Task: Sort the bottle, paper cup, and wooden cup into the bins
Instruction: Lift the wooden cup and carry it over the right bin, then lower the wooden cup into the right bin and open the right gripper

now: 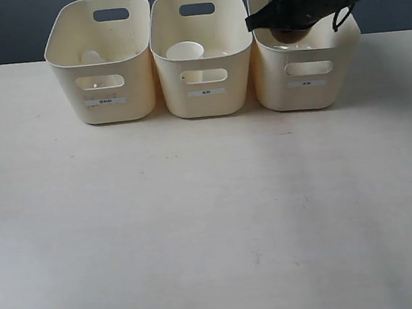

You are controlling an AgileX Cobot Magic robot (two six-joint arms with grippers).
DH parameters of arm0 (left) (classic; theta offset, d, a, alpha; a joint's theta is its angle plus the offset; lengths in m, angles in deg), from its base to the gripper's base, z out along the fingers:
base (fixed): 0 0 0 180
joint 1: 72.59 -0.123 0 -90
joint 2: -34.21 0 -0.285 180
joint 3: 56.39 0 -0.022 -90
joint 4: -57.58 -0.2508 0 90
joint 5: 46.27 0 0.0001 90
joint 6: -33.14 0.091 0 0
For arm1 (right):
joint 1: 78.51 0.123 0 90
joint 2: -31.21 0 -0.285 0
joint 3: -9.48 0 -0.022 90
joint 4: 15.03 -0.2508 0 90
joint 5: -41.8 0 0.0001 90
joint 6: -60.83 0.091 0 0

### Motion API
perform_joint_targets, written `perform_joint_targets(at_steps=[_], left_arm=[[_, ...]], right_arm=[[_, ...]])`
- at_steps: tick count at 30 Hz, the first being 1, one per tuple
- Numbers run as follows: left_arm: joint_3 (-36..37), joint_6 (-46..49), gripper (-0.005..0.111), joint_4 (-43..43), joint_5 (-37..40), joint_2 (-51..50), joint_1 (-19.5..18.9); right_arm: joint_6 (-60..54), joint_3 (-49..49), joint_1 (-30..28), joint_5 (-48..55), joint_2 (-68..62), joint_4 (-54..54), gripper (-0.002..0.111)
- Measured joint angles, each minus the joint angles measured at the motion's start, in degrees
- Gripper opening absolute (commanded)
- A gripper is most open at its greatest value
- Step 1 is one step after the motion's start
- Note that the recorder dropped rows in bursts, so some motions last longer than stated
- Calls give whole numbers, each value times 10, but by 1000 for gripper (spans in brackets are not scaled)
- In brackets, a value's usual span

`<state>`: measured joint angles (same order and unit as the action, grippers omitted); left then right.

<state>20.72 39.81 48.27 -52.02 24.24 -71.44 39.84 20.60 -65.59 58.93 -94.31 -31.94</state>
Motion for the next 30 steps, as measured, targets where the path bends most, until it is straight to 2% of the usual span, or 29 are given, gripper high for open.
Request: perform_joint_targets(at_steps=[30], left_arm=[[0,0,0,0,0,0,0]], right_arm=[[30,8,-1,1,-31,-1,1]])
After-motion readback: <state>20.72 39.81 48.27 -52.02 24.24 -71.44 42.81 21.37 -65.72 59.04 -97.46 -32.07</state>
